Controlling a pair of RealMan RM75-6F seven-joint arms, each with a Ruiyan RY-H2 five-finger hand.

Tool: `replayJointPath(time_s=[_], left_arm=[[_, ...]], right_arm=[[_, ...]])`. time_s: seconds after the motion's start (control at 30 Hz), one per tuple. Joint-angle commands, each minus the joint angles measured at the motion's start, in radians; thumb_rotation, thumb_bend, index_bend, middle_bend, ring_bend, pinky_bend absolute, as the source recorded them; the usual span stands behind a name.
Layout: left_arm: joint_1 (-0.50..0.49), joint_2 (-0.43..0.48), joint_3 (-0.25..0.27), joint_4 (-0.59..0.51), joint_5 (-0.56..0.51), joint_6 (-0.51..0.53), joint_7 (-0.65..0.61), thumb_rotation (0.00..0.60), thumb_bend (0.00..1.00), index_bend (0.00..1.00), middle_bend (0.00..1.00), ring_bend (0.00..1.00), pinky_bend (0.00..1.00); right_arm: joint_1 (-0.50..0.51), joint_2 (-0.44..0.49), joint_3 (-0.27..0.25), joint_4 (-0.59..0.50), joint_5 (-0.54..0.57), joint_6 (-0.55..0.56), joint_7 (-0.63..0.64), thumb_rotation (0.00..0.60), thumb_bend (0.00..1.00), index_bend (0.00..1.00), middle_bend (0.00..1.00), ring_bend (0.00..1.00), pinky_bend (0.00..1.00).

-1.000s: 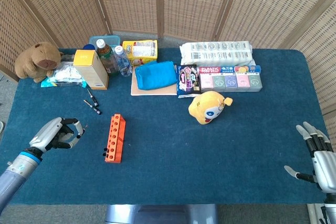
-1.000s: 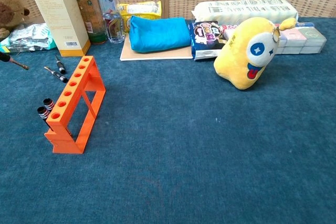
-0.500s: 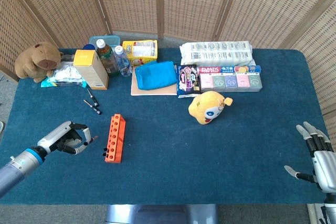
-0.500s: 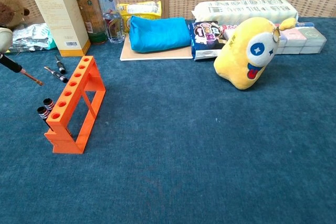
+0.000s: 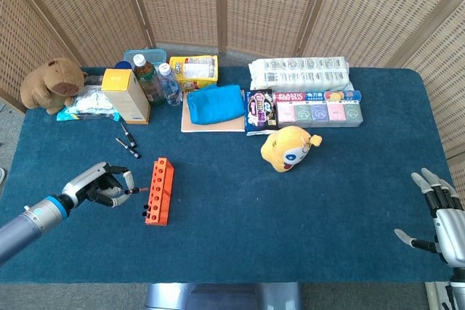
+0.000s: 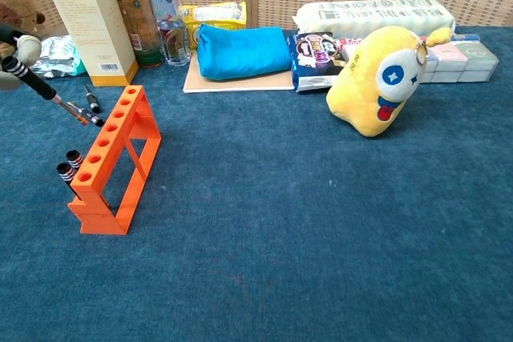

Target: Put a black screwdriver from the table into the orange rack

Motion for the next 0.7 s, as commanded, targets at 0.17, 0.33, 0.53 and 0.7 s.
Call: replayJointPath(time_s=[0.17,0.33,0.53,0.7], left_arm=[[-0.039,0.005,0.032,0.012,0.002,-0.021,-0.076,0.6,0.39,0.58,1.0,1.0,1.0],[-0.062,0.041,0.057,-0.006,0.033,-0.032,-0.101,0.6,0.38,0.58,1.0,1.0,1.0],[-0.104,0.078,0.085,-0.029,0.046,-0.08,-0.107,0.6,0.38,0.58,1.0,1.0,1.0],[-0.14,0.097,0.105,-0.042,0.058,-0.113,-0.124,0.6,0.38,0.58,1.0,1.0,1.0]], right_arm=[[-0.001,0.001,0.0,0.0,-0.002,0.003,0.001,0.6,0.13,0.04,0.02,0.0,0.0],[0.0,0.0,0.0,0.0,-0.002,0.002,0.0,0.6,0.13,0.04,0.02,0.0,0.0],[-0.002,-0.001,-0.002,-0.001,-0.006,0.006,-0.003,0.6,0.13,0.04,0.02,0.0,0.0],[-0.002,-0.001,-0.002,0.0,-0.005,0.006,-0.004,0.6,0.13,0.04,0.02,0.0,0.0]])
